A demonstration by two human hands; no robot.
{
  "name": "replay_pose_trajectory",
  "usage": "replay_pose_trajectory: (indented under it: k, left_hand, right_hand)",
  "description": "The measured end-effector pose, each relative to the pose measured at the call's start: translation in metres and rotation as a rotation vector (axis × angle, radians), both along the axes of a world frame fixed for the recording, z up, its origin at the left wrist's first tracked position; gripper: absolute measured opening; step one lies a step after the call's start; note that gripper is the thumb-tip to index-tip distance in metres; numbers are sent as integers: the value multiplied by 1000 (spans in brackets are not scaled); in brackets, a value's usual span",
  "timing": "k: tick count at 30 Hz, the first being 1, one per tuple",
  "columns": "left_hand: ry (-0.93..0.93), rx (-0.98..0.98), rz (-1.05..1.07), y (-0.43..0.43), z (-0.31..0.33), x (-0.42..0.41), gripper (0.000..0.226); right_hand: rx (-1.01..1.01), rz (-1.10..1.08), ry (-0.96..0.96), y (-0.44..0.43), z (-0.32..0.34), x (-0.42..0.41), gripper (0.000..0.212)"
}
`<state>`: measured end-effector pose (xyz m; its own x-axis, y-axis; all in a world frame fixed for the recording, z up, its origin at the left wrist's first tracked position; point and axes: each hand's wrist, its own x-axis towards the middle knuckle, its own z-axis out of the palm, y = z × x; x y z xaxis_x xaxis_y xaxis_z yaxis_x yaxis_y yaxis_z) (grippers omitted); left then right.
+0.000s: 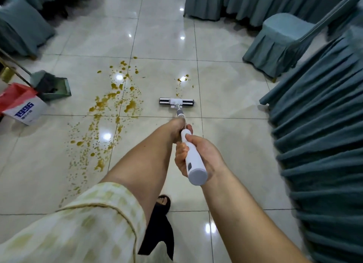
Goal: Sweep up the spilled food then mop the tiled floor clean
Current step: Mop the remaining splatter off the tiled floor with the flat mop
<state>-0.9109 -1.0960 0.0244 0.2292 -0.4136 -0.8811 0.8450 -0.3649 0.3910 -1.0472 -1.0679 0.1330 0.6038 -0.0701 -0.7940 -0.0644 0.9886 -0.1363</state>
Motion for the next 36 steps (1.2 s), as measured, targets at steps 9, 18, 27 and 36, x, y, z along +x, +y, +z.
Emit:
replay_pose_trajectory:
  k: [9,18,27,36]
  left_hand:
    - [-43,14,-44,-155,-53,164,28]
    - [-77,21,-34,-223,-127,237,21]
    - [74,-49,29,-171,-124,190,24]
    - [80,-26,-50,-29,-60,55,22]
  right_hand:
    - [64,23,31,-146,-63,153,19]
    - [-81,84,97,-201,-145,222,18]
    - [-96,76,162,-153,-131,168,19]
    - [-2,-10,130,-9,-59,39,19]
